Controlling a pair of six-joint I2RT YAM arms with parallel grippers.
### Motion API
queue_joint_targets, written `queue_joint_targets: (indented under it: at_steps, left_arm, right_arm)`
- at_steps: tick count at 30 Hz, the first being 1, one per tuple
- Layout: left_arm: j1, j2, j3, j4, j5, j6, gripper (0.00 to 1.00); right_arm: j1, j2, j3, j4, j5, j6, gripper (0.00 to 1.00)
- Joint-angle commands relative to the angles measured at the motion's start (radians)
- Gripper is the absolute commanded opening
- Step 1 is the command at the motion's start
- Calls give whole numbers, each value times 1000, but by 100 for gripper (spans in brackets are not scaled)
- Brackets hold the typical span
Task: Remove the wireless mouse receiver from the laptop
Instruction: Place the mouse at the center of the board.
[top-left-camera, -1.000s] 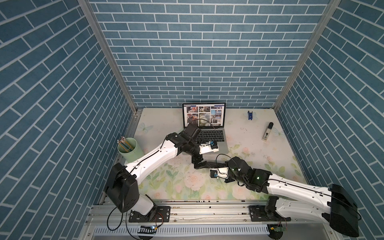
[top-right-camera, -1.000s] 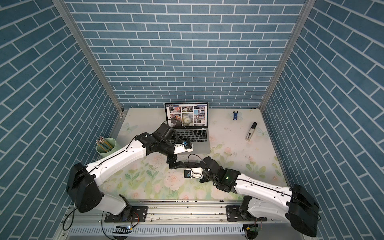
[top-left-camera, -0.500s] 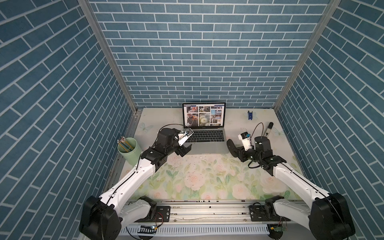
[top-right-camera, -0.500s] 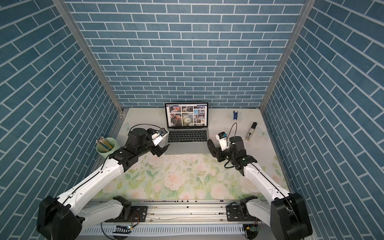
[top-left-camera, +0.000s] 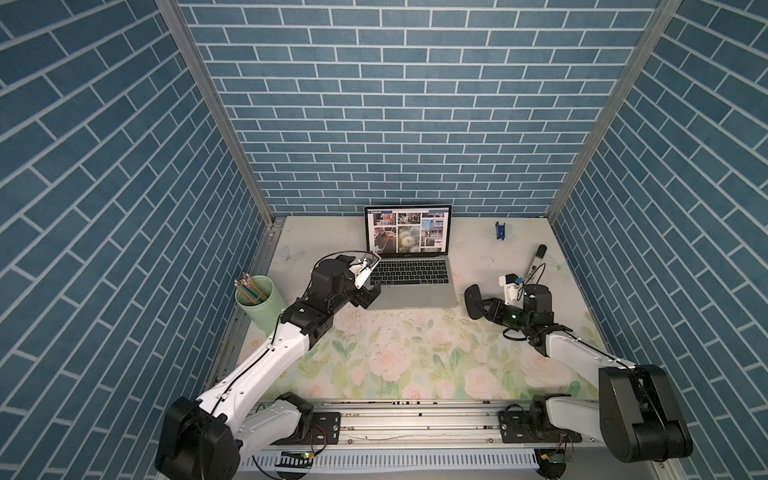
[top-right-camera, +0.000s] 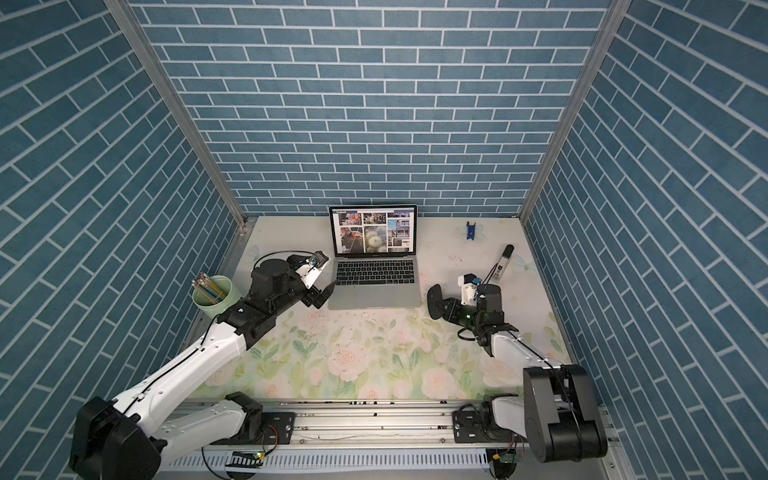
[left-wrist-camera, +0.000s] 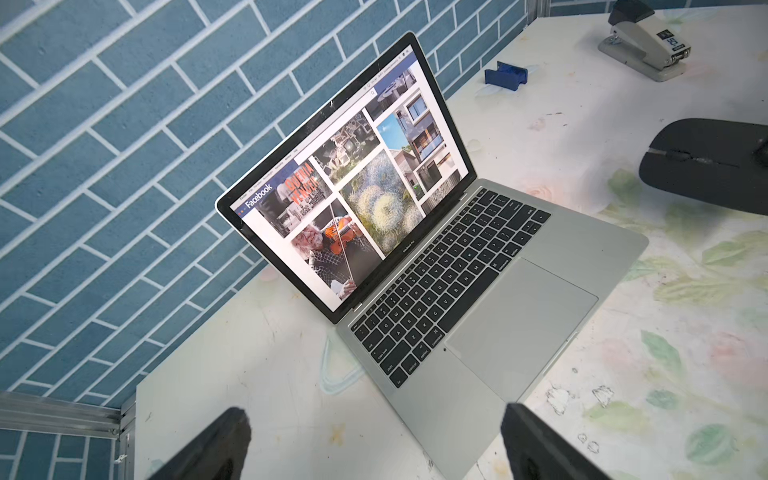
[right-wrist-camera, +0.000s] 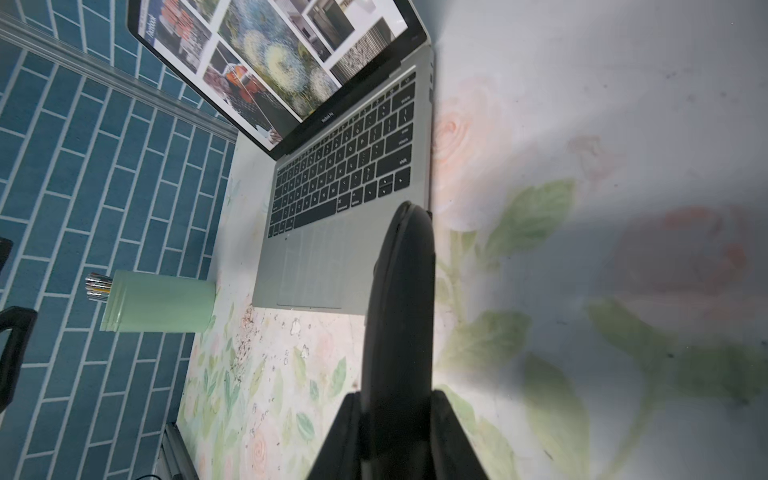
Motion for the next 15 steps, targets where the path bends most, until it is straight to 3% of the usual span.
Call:
queue_joint_targets:
  at_steps: [1, 15]
  left_arm:
    - [9, -4, -19, 21, -4, -13, 100]
    - [20, 5, -23, 13, 23, -6, 100]
  right_arm:
    - [-13, 46, -24, 75, 9, 6, 0]
    - [-25, 194, 18, 90, 61, -59, 0]
